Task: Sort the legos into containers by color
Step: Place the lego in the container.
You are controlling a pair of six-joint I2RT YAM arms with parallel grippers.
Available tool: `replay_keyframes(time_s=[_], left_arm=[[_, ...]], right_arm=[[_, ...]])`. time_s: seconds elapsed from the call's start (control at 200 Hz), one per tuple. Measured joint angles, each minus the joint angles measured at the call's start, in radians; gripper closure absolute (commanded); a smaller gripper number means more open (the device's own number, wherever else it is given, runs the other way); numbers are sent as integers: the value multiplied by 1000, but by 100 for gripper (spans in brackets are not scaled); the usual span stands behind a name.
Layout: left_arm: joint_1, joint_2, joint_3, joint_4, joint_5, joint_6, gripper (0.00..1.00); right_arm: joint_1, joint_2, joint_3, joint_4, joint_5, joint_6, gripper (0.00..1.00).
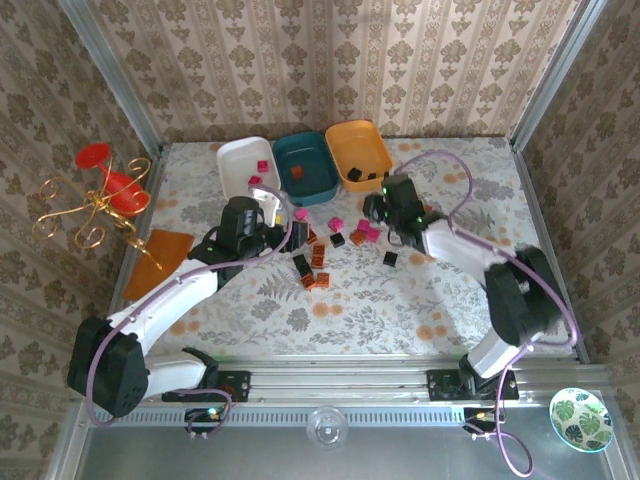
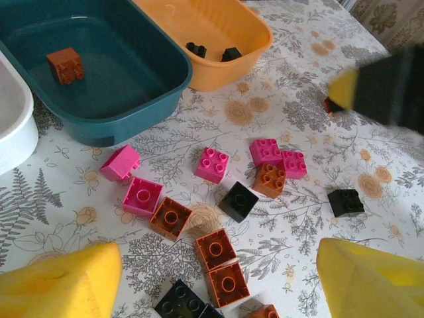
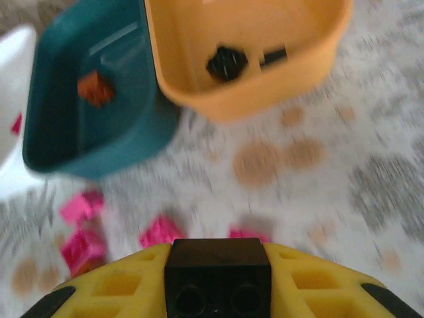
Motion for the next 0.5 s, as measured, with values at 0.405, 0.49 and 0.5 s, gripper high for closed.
replay_keyframes(time_s=[0.405,0.49,0.5], left_arm=[[35,-13,-60,-23,11,1,21],[42,-19,-63,-30,11,1,20],[43,-19,-63,-30,11,1,19]], right_arm=[[-118,592,663,26,-60,44,52],[-132,637,734,-2,-81,59,39],[-134,637,736,-6,-85,54,38]])
